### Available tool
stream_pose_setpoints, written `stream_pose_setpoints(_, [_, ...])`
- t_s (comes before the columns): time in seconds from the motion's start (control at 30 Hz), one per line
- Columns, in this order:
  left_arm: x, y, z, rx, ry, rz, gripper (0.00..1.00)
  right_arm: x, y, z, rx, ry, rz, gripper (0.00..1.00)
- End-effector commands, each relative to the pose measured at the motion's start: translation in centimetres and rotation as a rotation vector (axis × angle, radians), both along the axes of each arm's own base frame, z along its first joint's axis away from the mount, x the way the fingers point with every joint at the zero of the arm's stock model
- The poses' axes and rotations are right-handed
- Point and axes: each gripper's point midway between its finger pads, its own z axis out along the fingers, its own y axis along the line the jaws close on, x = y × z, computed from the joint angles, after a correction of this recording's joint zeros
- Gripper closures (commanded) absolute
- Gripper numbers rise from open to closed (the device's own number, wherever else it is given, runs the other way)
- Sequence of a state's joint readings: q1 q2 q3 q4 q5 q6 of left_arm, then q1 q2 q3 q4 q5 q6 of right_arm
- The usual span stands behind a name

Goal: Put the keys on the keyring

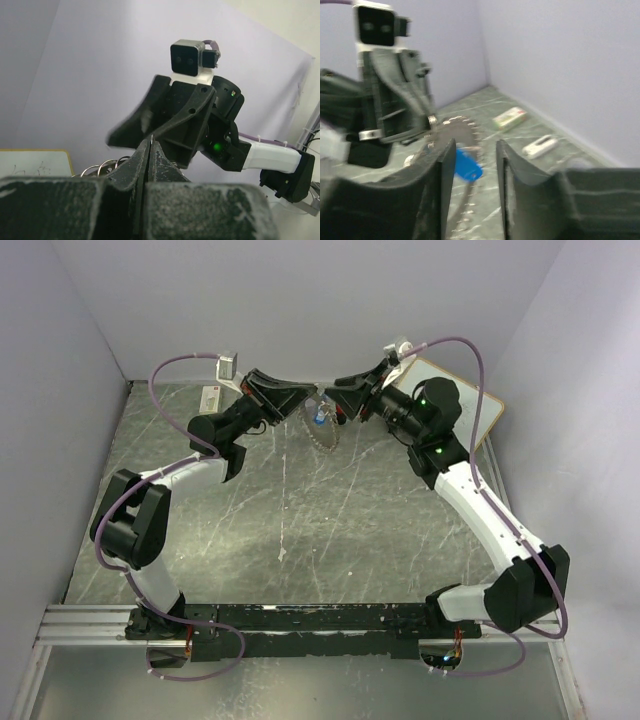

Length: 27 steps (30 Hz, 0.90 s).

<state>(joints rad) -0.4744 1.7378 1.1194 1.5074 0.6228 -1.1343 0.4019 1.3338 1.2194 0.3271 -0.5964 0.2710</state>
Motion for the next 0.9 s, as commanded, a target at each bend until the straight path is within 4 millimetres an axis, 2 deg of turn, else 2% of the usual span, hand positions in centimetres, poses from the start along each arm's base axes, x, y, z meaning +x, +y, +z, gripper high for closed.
stream_pose_setpoints(0.0, [-5.3, 2.4, 4.7, -0.134, -0.318, -0.022, 0.93, 1.8, -3.9, 2.9, 0.040, -0.060, -0.254, 0.50])
stream_pose_setpoints(0.07, [-5.3, 2.5, 4.8, -0.133, -0.318, -0.026, 0.93, 2.0, -4.7, 2.9, 0.032, -0.068, -0.297, 0.45])
stream_pose_setpoints(0.2, [-5.4, 2.4, 5.0, -0.132, -0.324, -0.039, 0.93, 1.8, -4.7, 2.4, -0.016, -0.080, -0.295, 0.45])
stream_pose_setpoints(0.33, [-5.6, 2.4, 5.1, -0.121, -0.330, -0.059, 0.93, 1.5, -4.6, 1.0, -0.050, -0.083, -0.280, 0.44])
stream_pose_setpoints(0.47, [-5.8, 2.4, 5.3, -0.104, -0.343, -0.083, 0.93, 1.2, -4.1, -0.9, -0.085, -0.061, -0.239, 0.44])
stream_pose_setpoints(0.8, [-4.9, 2.3, 5.0, -0.064, -0.356, -0.114, 0.93, -2.3, -1.2, -3.5, -0.091, -0.025, 0.012, 0.46])
stream_pose_setpoints(0.87, [-4.6, 2.2, 4.9, -0.056, -0.357, -0.119, 0.93, -2.3, -1.3, -4.1, -0.100, -0.009, 0.011, 0.46])
